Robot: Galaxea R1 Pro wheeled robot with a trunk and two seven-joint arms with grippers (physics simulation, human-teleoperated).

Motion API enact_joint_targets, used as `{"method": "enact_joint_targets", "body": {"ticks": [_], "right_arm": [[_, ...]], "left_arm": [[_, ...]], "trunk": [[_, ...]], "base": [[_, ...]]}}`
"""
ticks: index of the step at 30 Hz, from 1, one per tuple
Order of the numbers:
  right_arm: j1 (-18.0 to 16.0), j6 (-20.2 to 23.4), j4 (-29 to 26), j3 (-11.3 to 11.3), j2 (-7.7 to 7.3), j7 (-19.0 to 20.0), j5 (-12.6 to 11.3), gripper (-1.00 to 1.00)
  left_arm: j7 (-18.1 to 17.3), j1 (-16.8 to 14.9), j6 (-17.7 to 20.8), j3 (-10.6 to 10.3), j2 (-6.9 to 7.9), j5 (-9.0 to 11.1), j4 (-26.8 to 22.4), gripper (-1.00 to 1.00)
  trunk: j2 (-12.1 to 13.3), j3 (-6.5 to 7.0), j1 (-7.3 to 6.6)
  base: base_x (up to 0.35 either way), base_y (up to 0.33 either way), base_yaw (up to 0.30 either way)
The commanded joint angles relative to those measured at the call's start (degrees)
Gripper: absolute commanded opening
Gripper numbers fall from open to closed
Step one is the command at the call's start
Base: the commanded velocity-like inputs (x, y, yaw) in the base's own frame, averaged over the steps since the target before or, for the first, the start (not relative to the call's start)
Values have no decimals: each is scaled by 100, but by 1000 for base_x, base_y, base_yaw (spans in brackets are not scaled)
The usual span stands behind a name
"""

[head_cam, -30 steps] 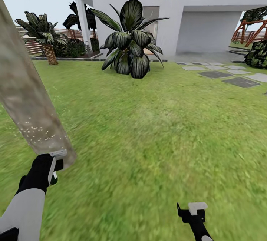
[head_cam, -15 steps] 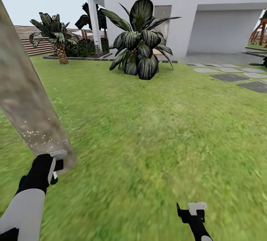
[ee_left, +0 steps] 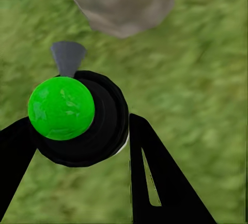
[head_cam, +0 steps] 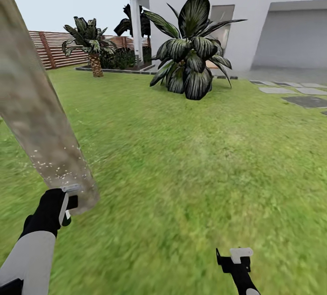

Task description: In the garden, pick up the pesticide atomizer on the floor and spray pesticide onto both trees until each tree trunk is fully covered.

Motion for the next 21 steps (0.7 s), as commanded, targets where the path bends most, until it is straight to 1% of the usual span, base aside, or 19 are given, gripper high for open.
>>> {"method": "enact_joint_targets", "body": {"ticks": [1, 5, 11, 14, 18, 21], "right_arm": [[-2, -6, 2, 48, -1, -50, 9, 100], [-2, -6, 2, 48, -1, -50, 9, 100], [-2, -6, 2, 48, -2, -50, 9, 100], [-2, -6, 9, 48, -1, -57, 27, 100], [-2, -6, 6, 48, -10, -58, 35, 100], [-2, -6, 4, 41, -30, -58, 35, 100]], "left_arm": [[22, -4, 23, 3, -2, 16, -5, -100], [22, -4, 16, 3, -32, 12, -5, -100], [23, -4, 15, 3, -37, 12, -11, -100], [39, -4, 15, 3, -39, 12, -20, -100], [17, -1, 15, 49, -23, 27, -51, -100], [27, -40, 35, 14, -31, 22, -85, -100]], "trunk": [[-2, -5, 1], [-2, -5, 1], [-2, -5, 1], [-2, -5, 1], [-2, -5, 1], [-2, -5, 1]], "base": [[235, -188, 88], [149, -236, 16], [12, -272, 3], [0, -231, 210], [0, -37, 269], [0, -3, 275]]}}
